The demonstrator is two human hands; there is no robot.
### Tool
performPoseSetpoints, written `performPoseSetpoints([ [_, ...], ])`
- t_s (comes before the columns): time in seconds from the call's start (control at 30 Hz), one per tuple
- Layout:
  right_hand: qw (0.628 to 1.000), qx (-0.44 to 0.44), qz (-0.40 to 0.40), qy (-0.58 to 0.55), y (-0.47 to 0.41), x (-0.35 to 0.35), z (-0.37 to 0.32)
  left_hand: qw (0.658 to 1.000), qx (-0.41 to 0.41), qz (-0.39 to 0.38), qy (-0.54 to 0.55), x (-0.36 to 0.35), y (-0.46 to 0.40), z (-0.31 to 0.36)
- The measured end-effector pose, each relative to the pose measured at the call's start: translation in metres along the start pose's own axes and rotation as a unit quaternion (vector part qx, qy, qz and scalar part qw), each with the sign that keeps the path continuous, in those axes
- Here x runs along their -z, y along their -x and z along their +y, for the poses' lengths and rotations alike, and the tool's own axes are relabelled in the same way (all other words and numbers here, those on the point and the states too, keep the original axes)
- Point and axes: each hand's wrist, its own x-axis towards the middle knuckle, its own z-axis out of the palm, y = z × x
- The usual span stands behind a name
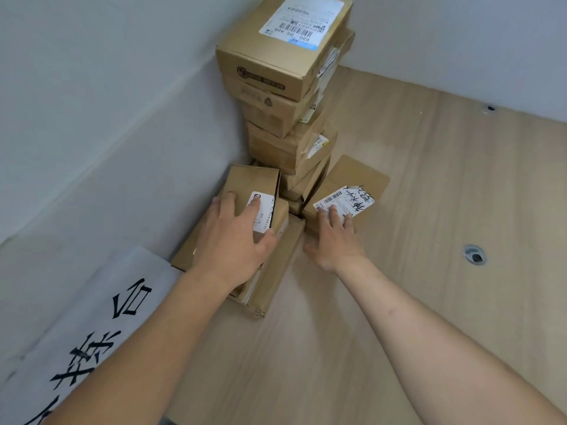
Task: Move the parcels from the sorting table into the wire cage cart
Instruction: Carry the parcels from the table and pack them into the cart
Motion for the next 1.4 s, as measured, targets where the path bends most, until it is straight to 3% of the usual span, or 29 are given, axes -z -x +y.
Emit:
performPoseSetpoints([
  [0.33,0.999,0.005,0.028,0.046,0.05,-0.011,0.032,0.998,0.062,-0.011,0.022,0.007,0.016,0.01],
  [0.47,0.992,0.011,0.098,0.08,0.069,-0.015,0.034,0.997,0.068,0.002,0.026,0.005,0.022,0.018],
  [0.57,0.989,-0.059,0.12,0.065,0.064,-0.012,0.031,0.997,0.074,0.004,0.024,0.003,0.023,0.023],
  [0.67,0.985,-0.15,0.08,-0.016,0.051,-0.015,0.031,0.997,0.083,0.004,0.008,0.001,0.024,0.022],
  [0.83,0.97,-0.206,0.046,-0.117,0.046,-0.025,0.034,0.997,0.073,0.008,-0.006,-0.001,0.026,0.02],
  [1.07,0.97,-0.213,0.036,-0.11,0.092,-0.034,0.028,0.998,0.059,-0.006,0.002,0.001,0.035,0.021],
  [1.4,0.983,-0.121,0.098,-0.099,0.168,-0.014,0.036,0.997,0.074,-0.006,0.014,0.012,0.089,0.029],
])
